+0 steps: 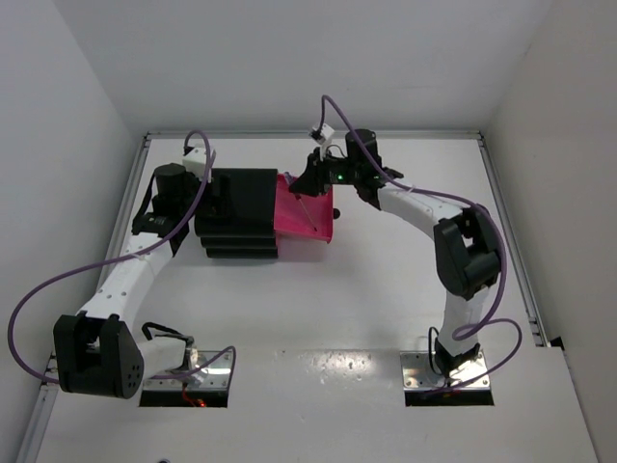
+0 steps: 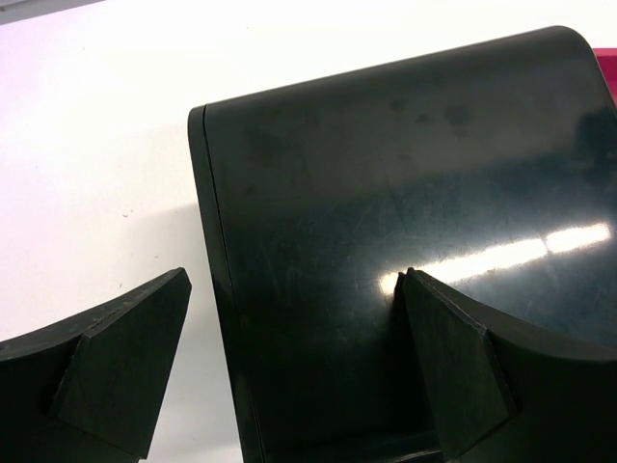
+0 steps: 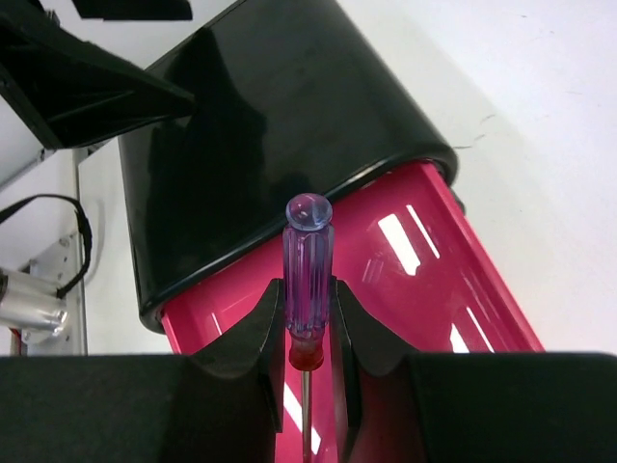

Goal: Sort the tools into containers

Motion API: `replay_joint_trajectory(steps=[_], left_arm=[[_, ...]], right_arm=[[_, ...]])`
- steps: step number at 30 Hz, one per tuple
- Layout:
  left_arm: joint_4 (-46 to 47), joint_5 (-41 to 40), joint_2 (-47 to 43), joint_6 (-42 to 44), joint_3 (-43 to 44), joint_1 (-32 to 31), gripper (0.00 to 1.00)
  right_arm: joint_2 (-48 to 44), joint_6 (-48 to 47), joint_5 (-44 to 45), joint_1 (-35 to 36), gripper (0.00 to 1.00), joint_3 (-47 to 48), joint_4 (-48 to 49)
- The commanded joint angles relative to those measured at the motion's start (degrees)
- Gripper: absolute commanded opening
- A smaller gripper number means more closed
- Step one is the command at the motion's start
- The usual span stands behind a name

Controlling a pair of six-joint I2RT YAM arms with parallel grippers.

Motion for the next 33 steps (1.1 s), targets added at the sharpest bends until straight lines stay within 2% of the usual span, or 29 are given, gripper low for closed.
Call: replay_joint_trajectory(steps=[1,11,22,23,24,26,27,33], left_arm=[[-5.3,-0.2,0.7,1.5,-1.0,0.6,1.00],[-5.3,-0.2,0.7,1.6,-1.0,0.6,1.00],[-5.3,-0.2,0.7,1.6,-1.5,0.6,1.00],[-5.3,-0.2,0.7,1.6,-1.5,0.6,1.00],[-5.3,-0.2,0.7,1.6,-1.5,0.6,1.00],[-5.3,-0.2,0.7,1.6,-1.5,0.6,1.00],[-5.3,-0.2,0.7,1.6,-1.5,0.6,1.00],[-5.3,-0.7,0.7,1.6,-1.5,0.6,1.00]], right_arm=[[1.3,-3.7,0.2,1.3,0.00,2.9,-0.1],[3.6,-4.8,1.9,3.0,0.00,3.9,-1.3],[4.8,-5.4,3.5,2.5,0.05,3.4,-1.3],[4.8,-5.4,3.5,2.5,0.07,3.4,-1.8],[4.8,-5.4,3.5,2.5,0.19,3.4,-1.8],[5.3,-4.7,4.9,2.5,0.31,3.4,-2.5],[5.3,-4.7,4.9,2.5,0.41,3.9,-2.5],[4.7,-3.2,4.9,2.5,0.52,4.5,-1.9]])
